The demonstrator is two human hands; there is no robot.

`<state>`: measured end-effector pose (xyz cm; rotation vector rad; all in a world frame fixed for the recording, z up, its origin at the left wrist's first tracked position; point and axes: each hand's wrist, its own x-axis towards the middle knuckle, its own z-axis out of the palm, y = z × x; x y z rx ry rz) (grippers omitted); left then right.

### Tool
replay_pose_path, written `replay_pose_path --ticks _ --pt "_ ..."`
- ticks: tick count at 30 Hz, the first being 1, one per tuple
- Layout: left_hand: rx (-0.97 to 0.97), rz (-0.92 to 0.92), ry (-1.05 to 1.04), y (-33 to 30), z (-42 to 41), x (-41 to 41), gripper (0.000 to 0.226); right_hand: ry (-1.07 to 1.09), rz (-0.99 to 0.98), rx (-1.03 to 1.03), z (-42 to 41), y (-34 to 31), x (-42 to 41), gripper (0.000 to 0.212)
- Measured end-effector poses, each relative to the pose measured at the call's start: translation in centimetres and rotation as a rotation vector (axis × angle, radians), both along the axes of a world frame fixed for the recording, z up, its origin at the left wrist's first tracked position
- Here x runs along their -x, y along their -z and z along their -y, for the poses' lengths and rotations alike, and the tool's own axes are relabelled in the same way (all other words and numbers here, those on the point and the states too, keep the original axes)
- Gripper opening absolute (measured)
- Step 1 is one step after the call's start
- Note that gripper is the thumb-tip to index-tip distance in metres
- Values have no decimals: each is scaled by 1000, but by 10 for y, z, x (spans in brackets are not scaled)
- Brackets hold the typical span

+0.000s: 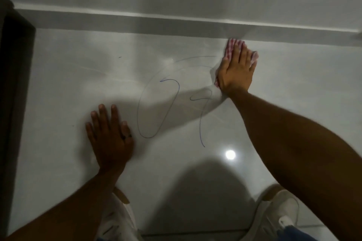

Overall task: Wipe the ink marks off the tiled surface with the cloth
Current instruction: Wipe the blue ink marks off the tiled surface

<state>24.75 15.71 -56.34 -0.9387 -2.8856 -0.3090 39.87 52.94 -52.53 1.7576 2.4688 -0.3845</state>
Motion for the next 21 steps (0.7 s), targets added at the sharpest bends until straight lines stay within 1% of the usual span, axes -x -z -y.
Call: replay_pose_path --ticks 2,5,9,12,16,19,21 --pt "3 -17 0 2 1 0 57 -29 11 11 4 0 6 71" --pt "19 -8 5 2 2 1 58 -140 24 22 20 -1 7 69" --pt "12 -8 -8 2 1 -1 57 -312 -50 34 52 -3 2 66" --pt "9 -1 -8 0 2 0 56 -383 -99 14 93 -1 -19 66" --pt "6 6 -13 -2 1 -1 56 -474 -72 16 172 4 -66 66" --pt "11 22 -2 -1 1 -1 57 -507 -89 58 240 8 -114 63" --pt "15 44 -3 -1 2 0 58 -510 -69 93 266 9 -134 63"
